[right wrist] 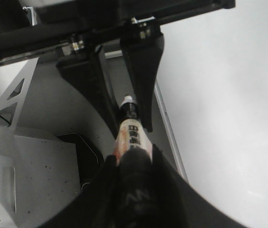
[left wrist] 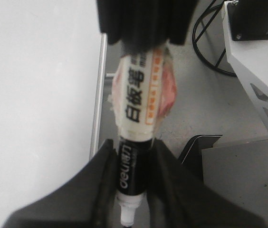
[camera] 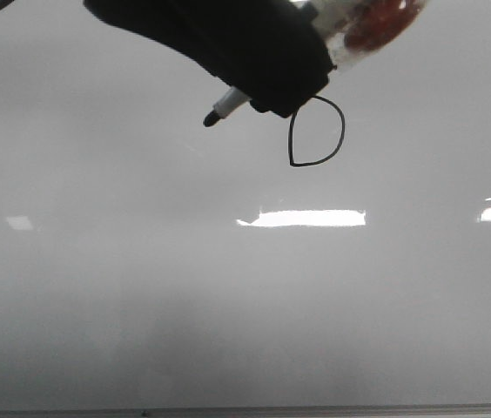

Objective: Write number 8 on whiteboard

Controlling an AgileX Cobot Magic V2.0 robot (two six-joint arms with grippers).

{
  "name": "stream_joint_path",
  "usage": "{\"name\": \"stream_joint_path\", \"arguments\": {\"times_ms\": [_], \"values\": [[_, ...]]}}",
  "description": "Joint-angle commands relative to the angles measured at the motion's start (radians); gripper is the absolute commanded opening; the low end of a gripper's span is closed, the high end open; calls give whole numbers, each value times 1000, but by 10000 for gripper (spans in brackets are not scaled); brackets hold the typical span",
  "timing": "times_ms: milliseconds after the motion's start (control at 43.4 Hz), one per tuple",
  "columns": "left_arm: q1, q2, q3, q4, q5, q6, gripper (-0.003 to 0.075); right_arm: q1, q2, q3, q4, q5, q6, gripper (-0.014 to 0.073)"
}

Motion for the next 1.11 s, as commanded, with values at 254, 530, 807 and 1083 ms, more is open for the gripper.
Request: {"name": "stream_joint_path", "arguments": {"times_ms": [254, 530, 807, 1083], "values": [[8, -60, -55, 282, -4, -307, 59, -34, -53, -50, -115, 5, 153, 502], [165, -180, -87, 811, 151, -941, 59, -151, -122, -52, -381, 4, 459, 499], [501, -269, -37, 893, 119, -1170, 59, -164, -122, -44, -381, -1, 461, 499], [742, -208, 127, 811, -151, -1203, 59, -164, -122, -44, -381, -5, 461, 499]]}}
